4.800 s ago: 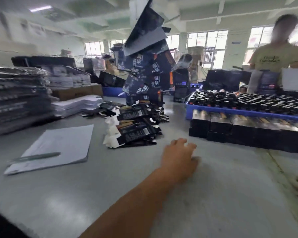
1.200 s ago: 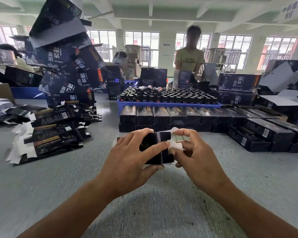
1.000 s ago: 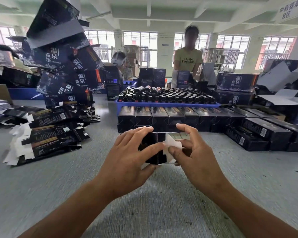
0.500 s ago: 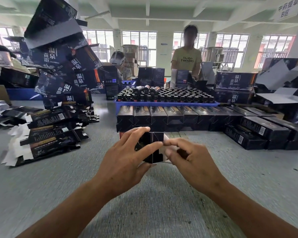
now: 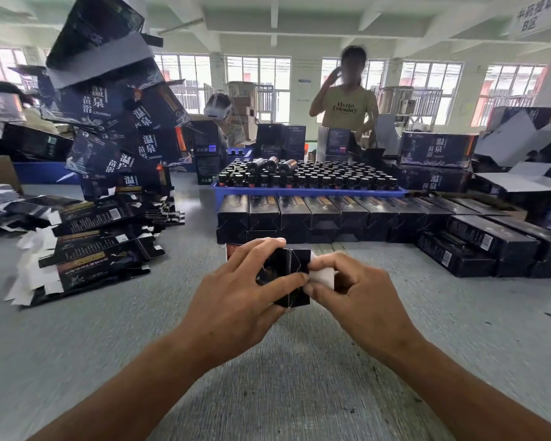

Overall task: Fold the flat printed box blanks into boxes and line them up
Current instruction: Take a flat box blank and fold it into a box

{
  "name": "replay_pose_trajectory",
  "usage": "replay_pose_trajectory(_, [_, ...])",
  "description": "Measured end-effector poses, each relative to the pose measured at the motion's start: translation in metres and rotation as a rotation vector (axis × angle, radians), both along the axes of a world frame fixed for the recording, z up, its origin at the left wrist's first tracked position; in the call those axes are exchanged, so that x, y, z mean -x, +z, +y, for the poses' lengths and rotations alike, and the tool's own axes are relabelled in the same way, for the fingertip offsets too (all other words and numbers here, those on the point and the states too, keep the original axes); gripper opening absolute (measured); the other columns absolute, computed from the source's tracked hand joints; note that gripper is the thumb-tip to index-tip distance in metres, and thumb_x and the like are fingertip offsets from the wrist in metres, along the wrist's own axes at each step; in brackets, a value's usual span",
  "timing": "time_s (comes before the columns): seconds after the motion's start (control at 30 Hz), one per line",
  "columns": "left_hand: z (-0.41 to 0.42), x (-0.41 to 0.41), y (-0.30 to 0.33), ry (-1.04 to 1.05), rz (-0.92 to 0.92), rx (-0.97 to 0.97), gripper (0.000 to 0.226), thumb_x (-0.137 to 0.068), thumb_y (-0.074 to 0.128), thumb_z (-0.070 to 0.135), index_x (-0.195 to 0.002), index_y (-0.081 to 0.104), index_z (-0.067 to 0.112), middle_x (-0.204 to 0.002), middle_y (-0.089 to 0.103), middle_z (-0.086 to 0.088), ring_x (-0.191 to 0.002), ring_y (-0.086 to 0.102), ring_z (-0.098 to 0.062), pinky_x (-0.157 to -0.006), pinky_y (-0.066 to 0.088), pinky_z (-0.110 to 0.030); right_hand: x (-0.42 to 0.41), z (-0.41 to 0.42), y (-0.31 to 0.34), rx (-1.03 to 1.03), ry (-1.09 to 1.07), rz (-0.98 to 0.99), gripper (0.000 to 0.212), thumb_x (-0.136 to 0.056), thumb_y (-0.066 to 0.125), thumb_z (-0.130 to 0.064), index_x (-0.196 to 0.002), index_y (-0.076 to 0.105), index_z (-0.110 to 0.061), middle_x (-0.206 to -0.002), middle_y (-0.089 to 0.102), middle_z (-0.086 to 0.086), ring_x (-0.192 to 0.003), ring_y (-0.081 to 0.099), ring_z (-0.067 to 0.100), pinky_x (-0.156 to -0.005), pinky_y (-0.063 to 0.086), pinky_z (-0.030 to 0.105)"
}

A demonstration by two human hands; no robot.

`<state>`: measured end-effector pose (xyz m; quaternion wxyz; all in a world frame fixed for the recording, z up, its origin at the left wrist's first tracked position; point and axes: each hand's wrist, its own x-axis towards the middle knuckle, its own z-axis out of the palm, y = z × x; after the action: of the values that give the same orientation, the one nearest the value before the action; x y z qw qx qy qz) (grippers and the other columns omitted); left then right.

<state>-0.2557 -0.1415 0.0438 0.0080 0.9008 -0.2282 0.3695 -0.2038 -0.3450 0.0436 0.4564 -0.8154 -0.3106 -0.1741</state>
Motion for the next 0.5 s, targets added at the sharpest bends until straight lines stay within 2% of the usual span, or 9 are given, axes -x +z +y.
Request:
replay_pose_trajectory(0.07, [-0.001, 0.0002, 0.0, 0.006, -0.012, -0.012, 0.039, -0.087, 0.058, 0.04, -0.125, 0.06, 0.031, -0.139, 0.055, -0.018, -0.127, 0.055, -0.036, -0.072, 0.062, -0.047, -0.0009, 0.0001, -0.0013, -0.002, 0.001, -0.017, 0.028, -0.086, 0.078, -0.025, -0.113, 0.069, -0.028, -0.094, 0.072, -0.014, -0.079, 0.07, 0.006, -0.072, 0.06, 0.03])
replay_pose_trajectory(0.17, [-0.0007, -0.0003, 0.0001, 0.031, -0.03, -0.008, 0.039, -0.091, 0.051, 0.043, -0.124, 0.066, 0.028, -0.139, 0.055, -0.018, -0.126, 0.055, -0.036, -0.073, 0.062, -0.046, -0.0009, -0.0013, -0.0007, -0.034, 0.06, 0.017, 0.045, -0.084, 0.08, -0.023, -0.123, 0.062, -0.036, -0.103, 0.069, -0.022, -0.087, 0.07, 0.001, -0.075, 0.058, 0.019])
replay_pose_trajectory(0.23, [0.0012, -0.0012, -0.0004, 0.041, -0.029, 0.017, 0.039, -0.09, 0.057, 0.04, -0.124, 0.067, 0.027, -0.14, 0.054, -0.018, -0.127, 0.054, -0.037, -0.073, 0.062, -0.047, -0.0012, -0.0025, -0.0002, -0.06, 0.106, 0.077, 0.055, -0.084, 0.078, -0.016, -0.13, 0.057, -0.039, -0.111, 0.07, -0.02, -0.094, 0.069, 0.0, -0.077, 0.056, 0.016])
replay_pose_trajectory(0.3, [0.0034, -0.0022, -0.0013, 0.049, -0.022, 0.037, 0.041, -0.085, 0.063, 0.037, -0.125, 0.068, 0.027, -0.142, 0.053, -0.018, -0.127, 0.053, -0.037, -0.072, 0.062, -0.049, -0.0015, -0.0025, -0.0003, -0.071, 0.122, 0.12, 0.061, -0.087, 0.071, -0.006, -0.134, 0.055, -0.041, -0.117, 0.069, -0.015, -0.097, 0.069, 0.001, -0.077, 0.057, 0.018])
replay_pose_trajectory(0.4, [0.0045, -0.0033, -0.0033, 0.043, -0.023, 0.064, 0.044, -0.084, 0.064, 0.037, -0.127, 0.064, 0.028, -0.144, 0.051, -0.017, -0.129, 0.052, -0.036, -0.072, 0.061, -0.051, -0.0004, -0.0007, 0.0018, -0.12, 0.144, 0.175, 0.056, -0.092, 0.063, -0.003, -0.131, 0.057, -0.042, -0.116, 0.07, -0.014, -0.095, 0.07, 0.002, -0.073, 0.058, 0.02])
replay_pose_trajectory(0.5, [0.0038, -0.0034, -0.0063, 0.025, -0.026, 0.107, 0.053, -0.084, 0.063, 0.039, -0.135, 0.052, 0.03, -0.147, 0.049, -0.012, -0.131, 0.05, -0.032, -0.077, 0.061, -0.049, -0.0008, -0.0005, 0.0041, -0.17, 0.142, 0.206, 0.04, -0.096, 0.063, -0.016, -0.128, 0.058, -0.04, -0.11, 0.073, -0.018, -0.095, 0.07, 0.0, -0.073, 0.057, 0.018])
